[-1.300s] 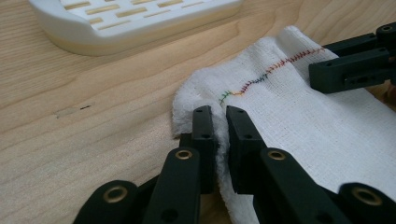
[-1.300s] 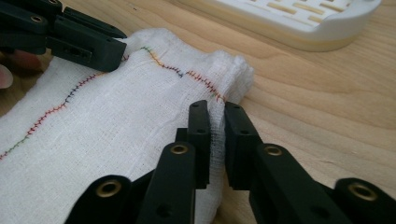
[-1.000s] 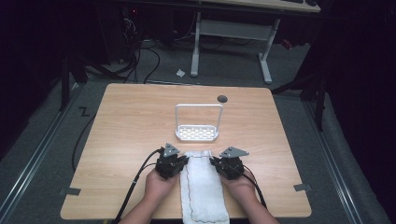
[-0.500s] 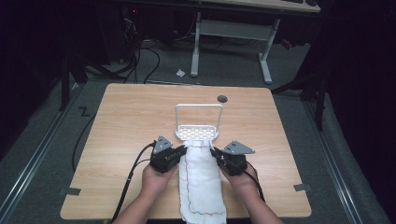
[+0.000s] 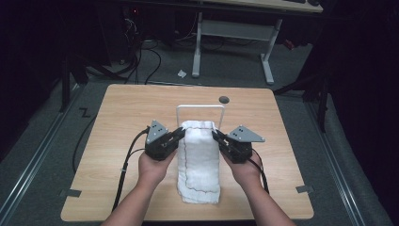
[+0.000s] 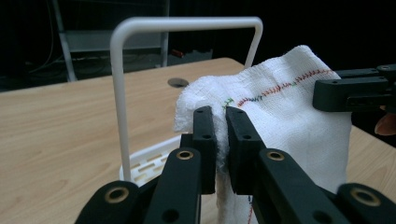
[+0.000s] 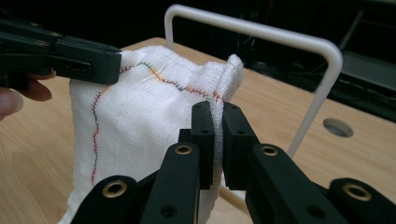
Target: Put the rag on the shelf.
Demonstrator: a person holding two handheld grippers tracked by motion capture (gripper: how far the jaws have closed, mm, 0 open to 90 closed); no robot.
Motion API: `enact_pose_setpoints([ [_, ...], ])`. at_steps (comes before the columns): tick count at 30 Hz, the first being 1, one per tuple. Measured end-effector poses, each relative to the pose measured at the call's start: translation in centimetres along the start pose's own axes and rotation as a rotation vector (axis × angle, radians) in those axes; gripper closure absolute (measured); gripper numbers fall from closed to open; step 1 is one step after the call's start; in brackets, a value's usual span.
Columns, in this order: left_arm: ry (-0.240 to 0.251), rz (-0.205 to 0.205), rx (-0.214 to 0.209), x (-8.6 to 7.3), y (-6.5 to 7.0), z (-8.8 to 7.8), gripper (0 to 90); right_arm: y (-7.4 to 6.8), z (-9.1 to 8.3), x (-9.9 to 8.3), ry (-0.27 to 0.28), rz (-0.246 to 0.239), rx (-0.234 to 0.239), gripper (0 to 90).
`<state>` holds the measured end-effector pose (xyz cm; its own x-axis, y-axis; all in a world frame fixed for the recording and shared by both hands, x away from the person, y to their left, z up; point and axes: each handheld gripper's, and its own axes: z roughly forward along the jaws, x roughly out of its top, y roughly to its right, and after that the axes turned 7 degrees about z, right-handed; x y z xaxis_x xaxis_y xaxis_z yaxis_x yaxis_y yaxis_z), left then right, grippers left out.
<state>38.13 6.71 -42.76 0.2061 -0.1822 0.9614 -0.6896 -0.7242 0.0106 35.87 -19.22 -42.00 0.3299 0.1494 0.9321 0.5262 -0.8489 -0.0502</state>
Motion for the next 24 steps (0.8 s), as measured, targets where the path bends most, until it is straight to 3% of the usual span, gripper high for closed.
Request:
enact_pose_setpoints([
  [15,0.109,0.062,0.023,5.5,0.0,-1.8,83.4,-0.3,-1.9,4.8,0.116,-0.027,-0.010,85.3],
  [24,0.153,0.090,0.037,7.9,-0.1,-2.3,83.5,-0.4,-2.6,7.1,0.170,-0.030,-0.010,85.2],
])
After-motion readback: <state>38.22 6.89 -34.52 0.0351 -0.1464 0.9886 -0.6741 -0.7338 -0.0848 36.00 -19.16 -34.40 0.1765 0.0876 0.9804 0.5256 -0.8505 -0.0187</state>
